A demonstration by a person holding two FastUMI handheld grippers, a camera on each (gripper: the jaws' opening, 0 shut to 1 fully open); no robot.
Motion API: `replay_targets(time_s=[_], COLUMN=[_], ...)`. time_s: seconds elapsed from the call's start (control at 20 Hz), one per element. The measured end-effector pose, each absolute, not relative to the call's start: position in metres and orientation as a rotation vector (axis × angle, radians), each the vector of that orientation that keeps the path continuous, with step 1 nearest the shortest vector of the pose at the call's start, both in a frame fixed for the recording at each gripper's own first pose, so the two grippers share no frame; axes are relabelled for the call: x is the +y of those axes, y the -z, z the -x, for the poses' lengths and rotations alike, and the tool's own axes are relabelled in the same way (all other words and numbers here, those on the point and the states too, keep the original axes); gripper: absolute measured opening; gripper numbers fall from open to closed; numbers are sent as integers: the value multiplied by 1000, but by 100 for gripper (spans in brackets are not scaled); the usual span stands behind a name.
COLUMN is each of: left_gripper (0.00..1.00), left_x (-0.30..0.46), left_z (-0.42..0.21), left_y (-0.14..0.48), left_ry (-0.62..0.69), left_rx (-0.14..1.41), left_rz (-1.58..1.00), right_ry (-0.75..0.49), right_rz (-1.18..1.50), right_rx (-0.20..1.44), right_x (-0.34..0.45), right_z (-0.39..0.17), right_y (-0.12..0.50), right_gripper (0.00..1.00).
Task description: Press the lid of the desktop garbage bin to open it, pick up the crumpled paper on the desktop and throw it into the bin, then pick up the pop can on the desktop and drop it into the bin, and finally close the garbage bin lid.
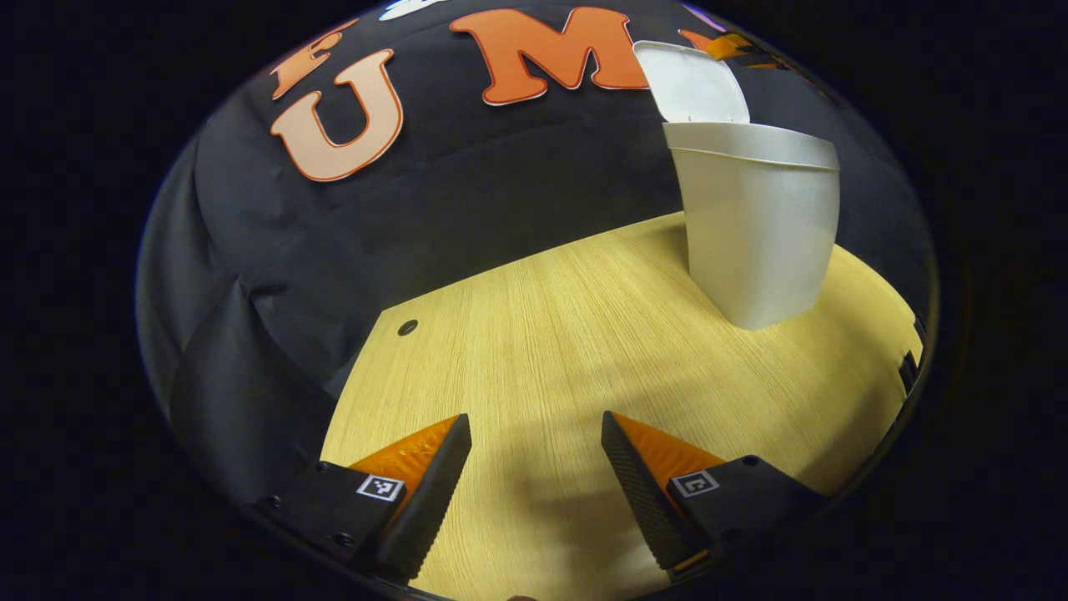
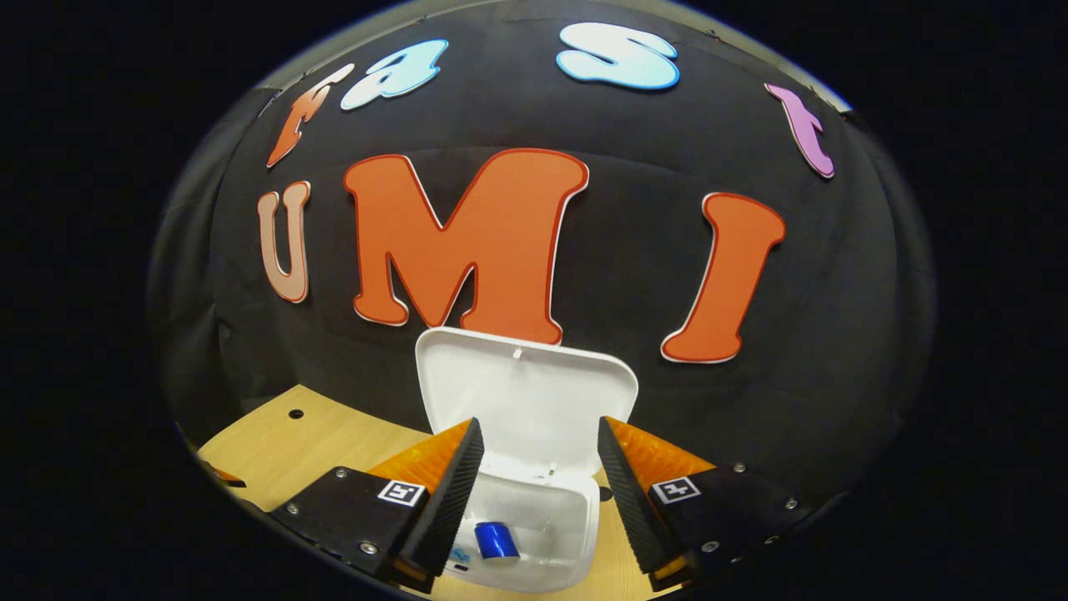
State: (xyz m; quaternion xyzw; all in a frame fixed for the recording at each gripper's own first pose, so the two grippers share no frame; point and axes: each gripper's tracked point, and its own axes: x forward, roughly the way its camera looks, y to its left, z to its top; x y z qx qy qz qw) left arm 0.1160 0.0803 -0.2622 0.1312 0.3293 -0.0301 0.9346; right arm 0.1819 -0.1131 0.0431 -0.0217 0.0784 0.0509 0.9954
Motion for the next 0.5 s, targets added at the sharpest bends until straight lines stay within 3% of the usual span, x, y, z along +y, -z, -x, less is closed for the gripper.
replay_targets(time_s=[0.25, 0.5], left_gripper=[100, 100], left_x=[90, 101], left_z=[-113, -106], left_y=[271, 262], left_ry=[20, -17], left_rx=[691, 666], left_rz=[-254, -253], right_ry=[-94, -66], right_rz=[54, 59], right_rx=[85, 100], right_x=[-107, -104], right_z=[-203, -233], right_y=[-93, -104], right_gripper=[85, 86])
